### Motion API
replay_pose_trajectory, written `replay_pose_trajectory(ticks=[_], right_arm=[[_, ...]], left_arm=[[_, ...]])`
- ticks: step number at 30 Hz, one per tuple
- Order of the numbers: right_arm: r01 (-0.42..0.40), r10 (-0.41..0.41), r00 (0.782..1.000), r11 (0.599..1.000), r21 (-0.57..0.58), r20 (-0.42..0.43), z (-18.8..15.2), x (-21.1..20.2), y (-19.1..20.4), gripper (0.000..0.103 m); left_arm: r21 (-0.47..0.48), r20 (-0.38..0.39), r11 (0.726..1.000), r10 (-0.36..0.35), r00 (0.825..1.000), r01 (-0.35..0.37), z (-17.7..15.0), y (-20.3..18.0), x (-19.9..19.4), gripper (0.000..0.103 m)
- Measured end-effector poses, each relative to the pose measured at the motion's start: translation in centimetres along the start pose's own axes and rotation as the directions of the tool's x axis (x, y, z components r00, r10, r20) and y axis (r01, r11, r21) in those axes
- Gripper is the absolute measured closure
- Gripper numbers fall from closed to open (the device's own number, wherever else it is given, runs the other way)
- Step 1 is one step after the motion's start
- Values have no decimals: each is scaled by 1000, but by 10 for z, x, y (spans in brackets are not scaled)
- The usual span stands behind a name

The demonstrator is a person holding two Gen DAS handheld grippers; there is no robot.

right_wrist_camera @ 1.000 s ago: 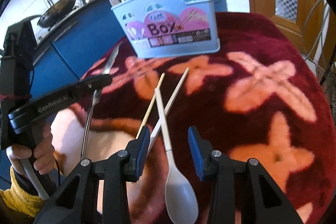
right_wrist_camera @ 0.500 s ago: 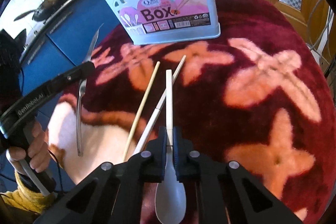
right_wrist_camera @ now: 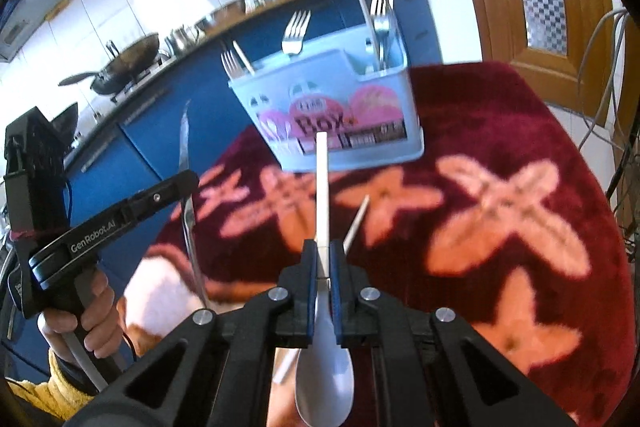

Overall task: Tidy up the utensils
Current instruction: 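Lift the knife and spoon and carry both over the blue holder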

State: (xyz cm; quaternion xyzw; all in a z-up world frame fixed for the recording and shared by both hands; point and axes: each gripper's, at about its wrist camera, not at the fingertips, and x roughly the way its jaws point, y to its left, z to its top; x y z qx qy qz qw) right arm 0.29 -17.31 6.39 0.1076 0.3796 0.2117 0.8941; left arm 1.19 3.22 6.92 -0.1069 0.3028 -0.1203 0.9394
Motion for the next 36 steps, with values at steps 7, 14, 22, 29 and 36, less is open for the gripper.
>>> replay_pose_trajectory(ticks=[7, 14, 22, 29, 36], right_arm=[[12, -11, 997, 1000, -14, 75, 11, -6, 0, 95], [10, -8, 994, 1000, -18, 105, 16, -4, -1, 95], [-7, 8, 992, 1000, -13, 127, 24, -1, -3, 95], [-16, 17, 990, 1000, -11, 141, 31, 3, -8, 95], [-21, 20, 990, 1000, 1, 139, 37, 11, -22, 95]], left_arm=[[20, 72, 1000, -15, 997, 14, 26, -8, -9, 84], [41, 135, 999, -5, 991, -1, 61, -13, -14, 84], [66, 207, 996, 39, 978, -53, 107, -16, -11, 84], [55, 271, 994, 73, 960, -91, 155, -16, 4, 84], [58, 332, 994, 69, 941, -94, 191, -18, 23, 84]])
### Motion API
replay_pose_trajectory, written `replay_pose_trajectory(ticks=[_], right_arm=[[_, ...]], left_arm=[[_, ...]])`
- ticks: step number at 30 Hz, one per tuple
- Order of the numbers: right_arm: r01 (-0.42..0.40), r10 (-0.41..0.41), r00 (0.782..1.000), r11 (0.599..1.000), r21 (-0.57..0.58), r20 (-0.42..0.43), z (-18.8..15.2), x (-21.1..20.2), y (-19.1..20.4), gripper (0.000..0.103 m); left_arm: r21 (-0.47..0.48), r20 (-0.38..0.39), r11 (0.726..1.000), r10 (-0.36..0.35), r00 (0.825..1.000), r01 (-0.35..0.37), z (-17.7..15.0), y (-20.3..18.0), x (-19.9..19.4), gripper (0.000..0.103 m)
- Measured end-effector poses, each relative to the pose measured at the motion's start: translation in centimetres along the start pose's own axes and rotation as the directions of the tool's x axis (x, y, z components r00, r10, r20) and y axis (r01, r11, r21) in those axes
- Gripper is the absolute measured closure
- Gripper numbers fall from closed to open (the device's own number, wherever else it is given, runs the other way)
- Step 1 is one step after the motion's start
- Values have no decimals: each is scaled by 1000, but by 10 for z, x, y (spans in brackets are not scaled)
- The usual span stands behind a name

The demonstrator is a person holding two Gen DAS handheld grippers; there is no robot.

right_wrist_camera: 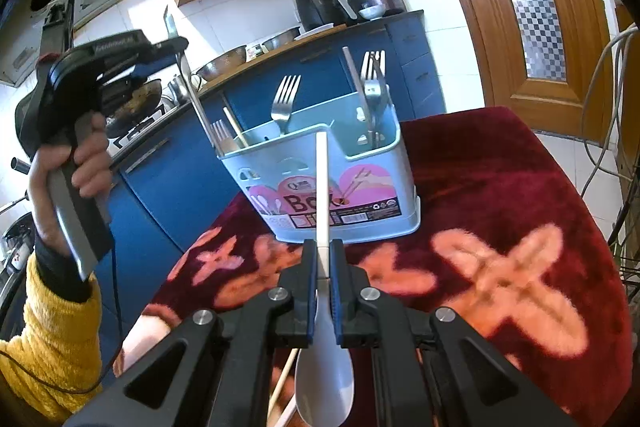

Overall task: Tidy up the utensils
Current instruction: 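Lift the knife and spoon and carry both over the blue holder, then lower the knife and spoon into the holder and open both tools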

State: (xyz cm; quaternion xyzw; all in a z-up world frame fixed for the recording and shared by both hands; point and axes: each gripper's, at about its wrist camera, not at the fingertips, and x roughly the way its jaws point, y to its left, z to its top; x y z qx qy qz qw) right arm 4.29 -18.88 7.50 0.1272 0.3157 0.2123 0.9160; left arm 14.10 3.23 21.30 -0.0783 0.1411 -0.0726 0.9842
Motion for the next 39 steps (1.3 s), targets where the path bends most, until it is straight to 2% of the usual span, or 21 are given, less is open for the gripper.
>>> replay_pose_trajectory(ticks=[5, 11, 19, 23, 28, 32, 39], right_arm=[[1, -1, 1000, 1000, -5, 12, 7, 4, -6, 95], [15, -14, 999, 999, -29, 31, 23, 10, -10, 95], [22, -13, 991, 997, -69, 137, 62, 29, -6, 95], [27, -6, 979, 995, -98, 203, 81, 40, -4, 95], [47, -6, 953, 991, -127, 302, 106, 56, -3, 95], [44, 5, 942, 990, -137, 335, 116, 72, -3, 95], [64, 3, 928, 984, -166, 372, 113, 96, -2, 95]], left_arm=[[18, 12, 999, 29, 1000, -29, -2, 2, 25, 84], [4, -20, 999, 36, 999, -36, -27, 8, 51, 84], [-15, -65, 1000, 21, 998, -22, -61, 15, 71, 84], [-12, -70, 1000, 18, 997, -19, -70, 16, 75, 84], [-24, -80, 1000, 10, 997, -12, -78, 19, 78, 84], [-11, -75, 1000, 17, 997, -17, -82, 18, 79, 84], [-12, -68, 1000, 12, 998, -13, -82, 17, 77, 84]])
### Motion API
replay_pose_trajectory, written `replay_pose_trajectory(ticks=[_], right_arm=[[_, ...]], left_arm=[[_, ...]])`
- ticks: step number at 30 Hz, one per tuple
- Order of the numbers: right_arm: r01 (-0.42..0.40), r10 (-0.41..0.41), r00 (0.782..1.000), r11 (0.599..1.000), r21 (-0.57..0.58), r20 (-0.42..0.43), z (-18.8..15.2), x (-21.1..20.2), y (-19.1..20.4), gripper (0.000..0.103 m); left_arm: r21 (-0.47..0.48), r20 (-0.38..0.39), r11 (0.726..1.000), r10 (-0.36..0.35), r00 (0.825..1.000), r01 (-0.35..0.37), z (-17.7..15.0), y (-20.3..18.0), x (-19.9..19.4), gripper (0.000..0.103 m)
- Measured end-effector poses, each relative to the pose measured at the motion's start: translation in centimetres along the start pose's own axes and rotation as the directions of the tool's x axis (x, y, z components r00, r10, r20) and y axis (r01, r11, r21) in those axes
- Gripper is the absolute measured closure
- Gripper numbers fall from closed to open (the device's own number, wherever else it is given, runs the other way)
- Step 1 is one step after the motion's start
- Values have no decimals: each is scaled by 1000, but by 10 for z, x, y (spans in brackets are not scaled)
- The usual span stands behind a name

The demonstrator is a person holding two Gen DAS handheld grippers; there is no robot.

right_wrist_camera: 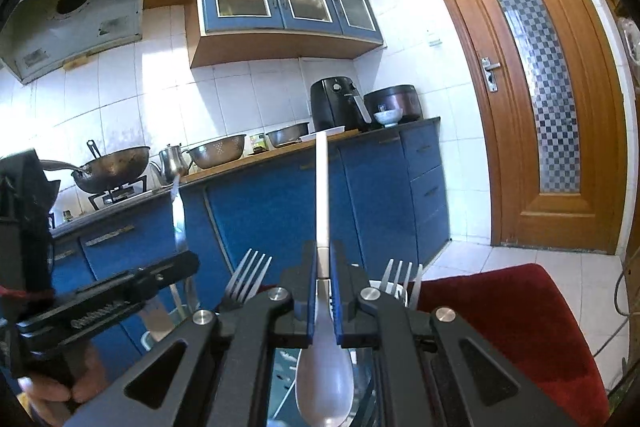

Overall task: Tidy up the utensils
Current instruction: 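Lower the knife and spoon into the holder and open both tools, then withdraw both tools from the holder back toward the remaining utensils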

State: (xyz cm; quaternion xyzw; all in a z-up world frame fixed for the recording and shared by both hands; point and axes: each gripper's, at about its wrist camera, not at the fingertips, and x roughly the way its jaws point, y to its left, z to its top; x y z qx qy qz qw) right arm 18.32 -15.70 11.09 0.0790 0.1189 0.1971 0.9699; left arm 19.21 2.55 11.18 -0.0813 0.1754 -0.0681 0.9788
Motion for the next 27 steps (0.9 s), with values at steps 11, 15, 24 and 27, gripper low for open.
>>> replay_pose_trajectory(ticks=[11, 15, 24, 27], right_arm=[[-10, 10, 1000, 1000, 9, -13, -7, -6, -4, 94], [-22, 22, 999, 1000, 11, -23, -8, -9, -1, 75], [-26, 26, 999, 1000, -5, -26, -4, -21, 10, 75], [-18, 18, 999, 1000, 5, -43, -2, -27, 14, 75]], left_arm=[[14, 2, 1000, 3, 1000, -3, -1, -2, -1, 84], [12, -2, 1000, -5, 1000, 5, -2, -4, -2, 74], [20, -29, 999, -26, 999, 26, 1, -8, -5, 73], [30, -35, 999, -26, 999, 27, 3, -11, -12, 73]])
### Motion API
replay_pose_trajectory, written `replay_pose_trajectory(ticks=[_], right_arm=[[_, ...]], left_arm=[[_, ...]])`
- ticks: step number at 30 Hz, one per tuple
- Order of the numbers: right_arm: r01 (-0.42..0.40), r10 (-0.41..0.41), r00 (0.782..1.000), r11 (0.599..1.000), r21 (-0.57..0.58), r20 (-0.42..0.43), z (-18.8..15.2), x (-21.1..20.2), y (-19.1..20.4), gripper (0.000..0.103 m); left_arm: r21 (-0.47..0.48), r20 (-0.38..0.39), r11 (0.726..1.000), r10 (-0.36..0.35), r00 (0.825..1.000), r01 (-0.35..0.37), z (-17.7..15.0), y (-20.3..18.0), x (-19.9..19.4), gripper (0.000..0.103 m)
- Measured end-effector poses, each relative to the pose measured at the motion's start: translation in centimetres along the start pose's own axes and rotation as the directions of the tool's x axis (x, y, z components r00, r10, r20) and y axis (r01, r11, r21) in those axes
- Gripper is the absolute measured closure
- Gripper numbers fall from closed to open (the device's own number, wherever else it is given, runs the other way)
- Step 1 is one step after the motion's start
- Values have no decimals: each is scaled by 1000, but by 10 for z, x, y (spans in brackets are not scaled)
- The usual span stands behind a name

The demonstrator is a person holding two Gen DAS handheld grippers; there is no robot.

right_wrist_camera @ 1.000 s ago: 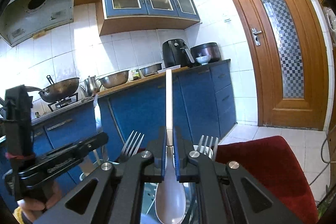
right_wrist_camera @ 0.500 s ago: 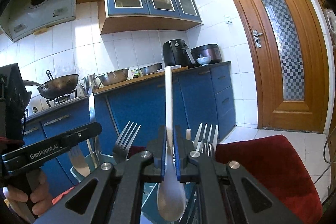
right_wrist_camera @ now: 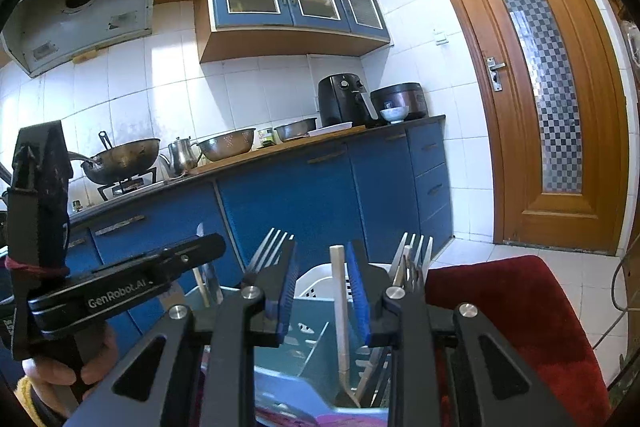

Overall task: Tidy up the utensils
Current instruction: 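Withdraw both tools from the holder back toward the remaining utensils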

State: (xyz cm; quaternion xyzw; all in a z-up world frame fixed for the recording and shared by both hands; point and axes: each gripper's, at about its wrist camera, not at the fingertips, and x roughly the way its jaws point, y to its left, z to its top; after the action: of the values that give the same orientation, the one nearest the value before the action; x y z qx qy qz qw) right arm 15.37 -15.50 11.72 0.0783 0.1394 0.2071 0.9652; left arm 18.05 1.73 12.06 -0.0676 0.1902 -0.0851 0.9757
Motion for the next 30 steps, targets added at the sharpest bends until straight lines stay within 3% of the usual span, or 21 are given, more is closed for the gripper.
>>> replay_pose_trajectory(ticks=[16, 25, 30], right_arm=[[55, -38, 989, 991, 120, -140, -1, -47, 8, 75], [97, -69, 975, 988, 123, -213, -11, -78, 19, 70], [128, -98, 962, 986, 104, -254, -25, -92, 23, 70]], left_arm=[[53, -33, 997, 57, 998, -55, -3, -17, -65, 73], [53, -81, 997, 58, 995, -54, -24, -24, -96, 73], [46, -144, 997, 67, 987, -60, -43, -27, -105, 73]])
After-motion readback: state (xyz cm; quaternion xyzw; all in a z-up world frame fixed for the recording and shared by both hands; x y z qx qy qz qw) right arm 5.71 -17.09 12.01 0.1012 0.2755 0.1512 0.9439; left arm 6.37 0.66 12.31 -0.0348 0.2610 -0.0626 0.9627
